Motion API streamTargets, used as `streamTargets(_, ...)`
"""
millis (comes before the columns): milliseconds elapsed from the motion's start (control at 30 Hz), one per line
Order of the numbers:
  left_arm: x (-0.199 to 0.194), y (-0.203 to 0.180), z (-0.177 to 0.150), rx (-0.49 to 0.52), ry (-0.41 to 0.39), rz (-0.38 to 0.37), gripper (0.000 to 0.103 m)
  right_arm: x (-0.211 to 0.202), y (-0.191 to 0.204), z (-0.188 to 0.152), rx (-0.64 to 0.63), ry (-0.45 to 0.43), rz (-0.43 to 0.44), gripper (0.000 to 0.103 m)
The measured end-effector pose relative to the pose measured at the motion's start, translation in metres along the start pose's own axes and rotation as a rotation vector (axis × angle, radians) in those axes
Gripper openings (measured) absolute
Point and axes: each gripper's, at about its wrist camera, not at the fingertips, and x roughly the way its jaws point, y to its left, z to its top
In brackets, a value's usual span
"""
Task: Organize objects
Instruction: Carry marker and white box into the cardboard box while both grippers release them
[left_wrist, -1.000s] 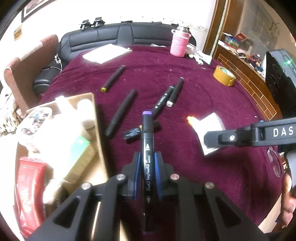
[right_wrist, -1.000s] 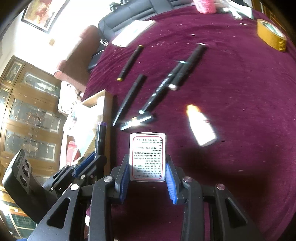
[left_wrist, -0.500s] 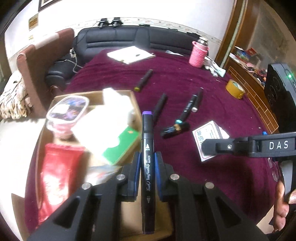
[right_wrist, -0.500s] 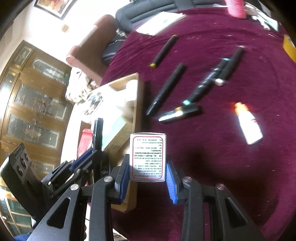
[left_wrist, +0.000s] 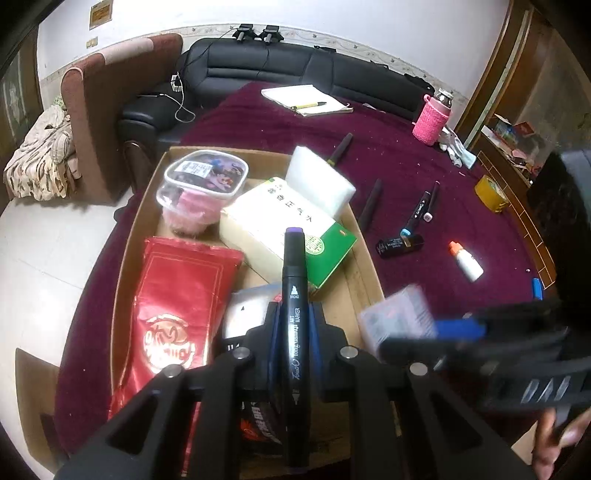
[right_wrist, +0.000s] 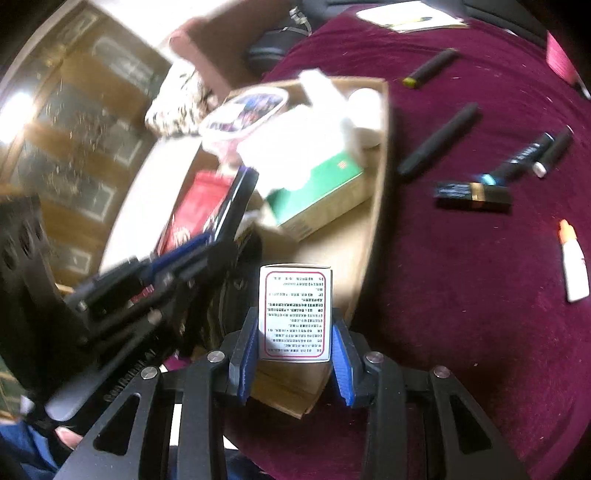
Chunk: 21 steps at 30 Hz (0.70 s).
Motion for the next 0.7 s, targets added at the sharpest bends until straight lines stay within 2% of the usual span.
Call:
streamTargets(333, 0.002, 0.001, 0.000, 0.000, 0.010, -0.039, 0.014, 0.026, 0.006, -0.005, -0.036, 0.071, -0.028, 0.041)
streamTargets(567, 0.006, 0.001, 0.003, 0.003, 0.020, -0.048, 0.014, 0.022, 0.013, -0.006, -0.071, 0.075, -0.032, 0.055)
streamTargets(700, 0.008, -0.001, 0.005, 0.002, 0.022, -0.052, 0.014, 0.013, 0.013, -0.005, -0.087, 0.048, -0.045, 0.056)
